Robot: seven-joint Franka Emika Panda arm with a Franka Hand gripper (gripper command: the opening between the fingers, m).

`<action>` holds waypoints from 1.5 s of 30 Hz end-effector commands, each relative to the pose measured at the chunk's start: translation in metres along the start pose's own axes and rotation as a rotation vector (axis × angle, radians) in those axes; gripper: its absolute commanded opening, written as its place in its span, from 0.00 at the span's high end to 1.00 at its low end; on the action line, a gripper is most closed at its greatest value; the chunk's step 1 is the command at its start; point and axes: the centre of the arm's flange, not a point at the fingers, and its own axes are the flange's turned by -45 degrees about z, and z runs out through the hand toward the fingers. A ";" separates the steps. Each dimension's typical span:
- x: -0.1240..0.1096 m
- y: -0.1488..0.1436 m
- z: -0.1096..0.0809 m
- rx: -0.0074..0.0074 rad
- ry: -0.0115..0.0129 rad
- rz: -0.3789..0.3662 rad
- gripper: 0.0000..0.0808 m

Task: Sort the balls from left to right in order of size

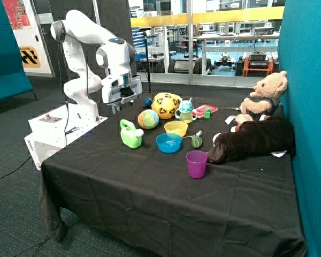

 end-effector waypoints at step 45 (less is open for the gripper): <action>0.019 0.007 0.048 0.0031 -0.0011 -0.033 0.33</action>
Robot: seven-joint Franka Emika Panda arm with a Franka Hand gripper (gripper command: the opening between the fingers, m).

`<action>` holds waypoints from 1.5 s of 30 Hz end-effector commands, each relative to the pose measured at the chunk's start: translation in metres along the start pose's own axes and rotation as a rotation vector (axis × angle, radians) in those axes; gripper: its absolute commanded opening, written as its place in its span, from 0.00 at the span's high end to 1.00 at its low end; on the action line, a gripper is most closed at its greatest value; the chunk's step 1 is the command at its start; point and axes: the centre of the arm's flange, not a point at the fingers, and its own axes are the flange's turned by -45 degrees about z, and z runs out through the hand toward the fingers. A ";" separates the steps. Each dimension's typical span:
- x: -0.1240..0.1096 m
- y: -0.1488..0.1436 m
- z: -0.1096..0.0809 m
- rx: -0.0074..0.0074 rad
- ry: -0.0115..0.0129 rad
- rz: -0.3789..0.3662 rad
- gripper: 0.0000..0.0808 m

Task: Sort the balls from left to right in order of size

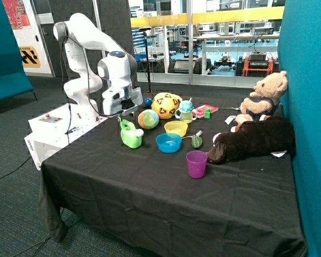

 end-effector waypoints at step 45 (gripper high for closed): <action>0.008 0.006 0.031 -0.0010 -0.0033 -0.002 0.83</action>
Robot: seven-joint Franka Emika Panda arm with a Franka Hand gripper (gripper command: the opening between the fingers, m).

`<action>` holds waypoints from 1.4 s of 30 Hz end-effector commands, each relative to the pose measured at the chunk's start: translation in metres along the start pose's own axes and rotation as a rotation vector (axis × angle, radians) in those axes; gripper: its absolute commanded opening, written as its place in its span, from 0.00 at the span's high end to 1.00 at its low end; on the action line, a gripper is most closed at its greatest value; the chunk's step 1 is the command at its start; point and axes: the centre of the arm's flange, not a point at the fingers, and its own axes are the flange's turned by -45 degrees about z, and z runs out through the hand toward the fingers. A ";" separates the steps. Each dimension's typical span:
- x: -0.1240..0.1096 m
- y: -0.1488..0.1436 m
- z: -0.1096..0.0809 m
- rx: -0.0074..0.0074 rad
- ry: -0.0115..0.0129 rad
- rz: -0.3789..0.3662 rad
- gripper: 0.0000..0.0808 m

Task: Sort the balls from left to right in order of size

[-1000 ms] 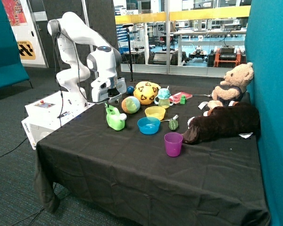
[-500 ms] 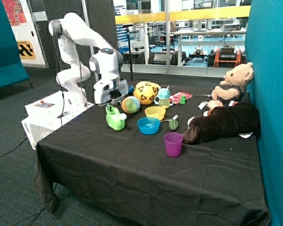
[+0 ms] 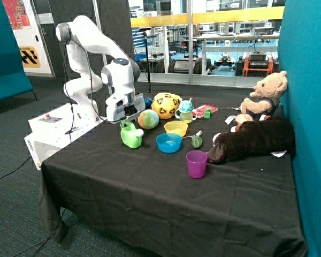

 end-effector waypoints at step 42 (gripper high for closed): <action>0.006 -0.028 -0.020 0.0012 0.0046 -0.076 1.00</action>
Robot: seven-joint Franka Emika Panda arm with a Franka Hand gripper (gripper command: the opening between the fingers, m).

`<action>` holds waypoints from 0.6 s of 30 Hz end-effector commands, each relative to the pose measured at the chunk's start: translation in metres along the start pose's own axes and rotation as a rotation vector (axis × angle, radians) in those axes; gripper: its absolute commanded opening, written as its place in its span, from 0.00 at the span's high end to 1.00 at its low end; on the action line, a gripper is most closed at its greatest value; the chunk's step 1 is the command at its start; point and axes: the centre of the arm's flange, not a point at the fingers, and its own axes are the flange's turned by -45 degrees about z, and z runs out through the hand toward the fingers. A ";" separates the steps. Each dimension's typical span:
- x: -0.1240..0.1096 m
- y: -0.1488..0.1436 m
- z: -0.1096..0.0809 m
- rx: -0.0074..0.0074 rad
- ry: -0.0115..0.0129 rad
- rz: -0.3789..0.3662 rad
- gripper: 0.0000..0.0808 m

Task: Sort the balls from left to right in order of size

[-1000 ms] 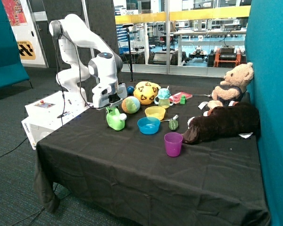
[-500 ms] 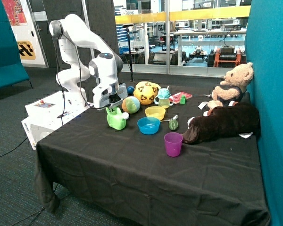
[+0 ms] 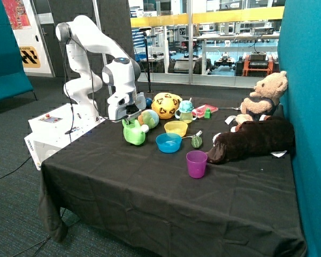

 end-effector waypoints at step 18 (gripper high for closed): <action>0.042 -0.021 -0.041 -0.0019 -0.0101 -0.038 1.00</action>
